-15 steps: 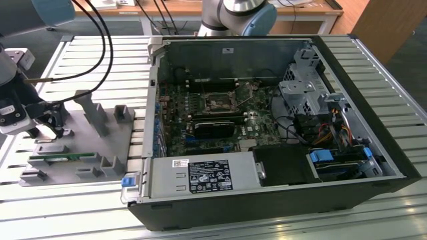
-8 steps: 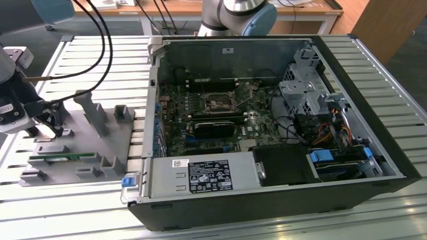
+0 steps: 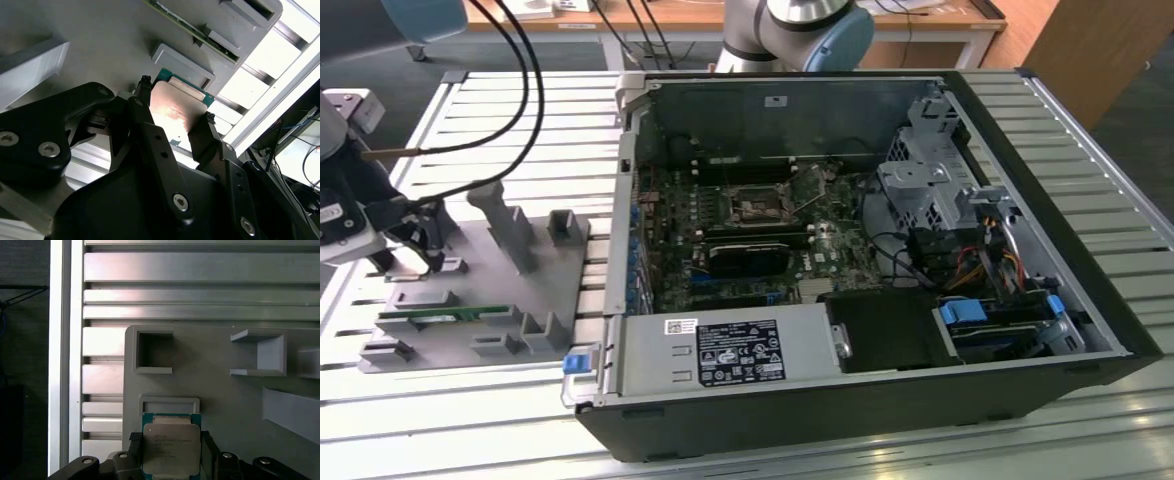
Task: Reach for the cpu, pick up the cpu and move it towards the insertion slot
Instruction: 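Pick up the cpu and move it towards the insertion slot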
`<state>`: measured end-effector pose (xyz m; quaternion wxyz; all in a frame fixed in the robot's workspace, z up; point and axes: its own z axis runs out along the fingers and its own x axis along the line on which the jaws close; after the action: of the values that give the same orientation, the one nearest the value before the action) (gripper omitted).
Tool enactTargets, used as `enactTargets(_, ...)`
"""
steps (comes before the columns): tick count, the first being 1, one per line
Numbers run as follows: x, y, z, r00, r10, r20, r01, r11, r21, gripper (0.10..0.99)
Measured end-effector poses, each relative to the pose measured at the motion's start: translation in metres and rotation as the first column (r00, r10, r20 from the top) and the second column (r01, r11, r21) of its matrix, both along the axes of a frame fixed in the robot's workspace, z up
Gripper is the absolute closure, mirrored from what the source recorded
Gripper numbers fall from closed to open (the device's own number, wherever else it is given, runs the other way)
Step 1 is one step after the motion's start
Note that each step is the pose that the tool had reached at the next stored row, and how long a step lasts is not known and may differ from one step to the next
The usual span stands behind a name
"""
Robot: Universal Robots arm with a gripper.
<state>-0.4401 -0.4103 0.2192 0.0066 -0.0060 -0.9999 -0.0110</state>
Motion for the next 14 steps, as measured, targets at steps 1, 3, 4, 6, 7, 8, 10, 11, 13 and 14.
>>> enactTargets(1,0.0000,0.0000,0.0004,1.0000,0.000,0.0000,0.000,1.0000,0.000,0.541)
enactTargets(3,0.0000,0.0000,0.0012,1.0000,0.000,-0.0001,0.000,1.0000,0.000,0.541)
enactTargets(4,0.0000,0.0000,0.0015,1.0000,0.000,0.0000,0.000,1.0000,0.000,0.541)
enactTargets(6,0.0000,0.0000,0.0023,1.0000,0.000,-0.0001,0.000,1.0000,0.000,0.541)
enactTargets(7,0.0000,0.0000,0.0026,1.0000,0.000,-0.0001,0.000,1.0000,0.000,0.541)
enactTargets(8,-0.0001,0.0000,0.0030,1.0000,0.000,-0.0002,0.000,1.0000,0.000,0.541)
enactTargets(10,0.0000,0.0000,0.0038,1.0000,0.000,-0.0001,0.000,1.0000,0.000,0.541)
enactTargets(11,0.0000,0.0000,0.0041,1.0000,0.000,-0.0001,0.000,1.0000,0.000,0.541)
enactTargets(13,-0.0001,0.0000,0.0055,1.0000,0.000,-0.0004,0.000,1.0000,0.000,0.541)
enactTargets(14,-0.0001,0.0000,0.0063,1.0000,0.000,-0.0002,0.000,1.0000,0.000,0.541)
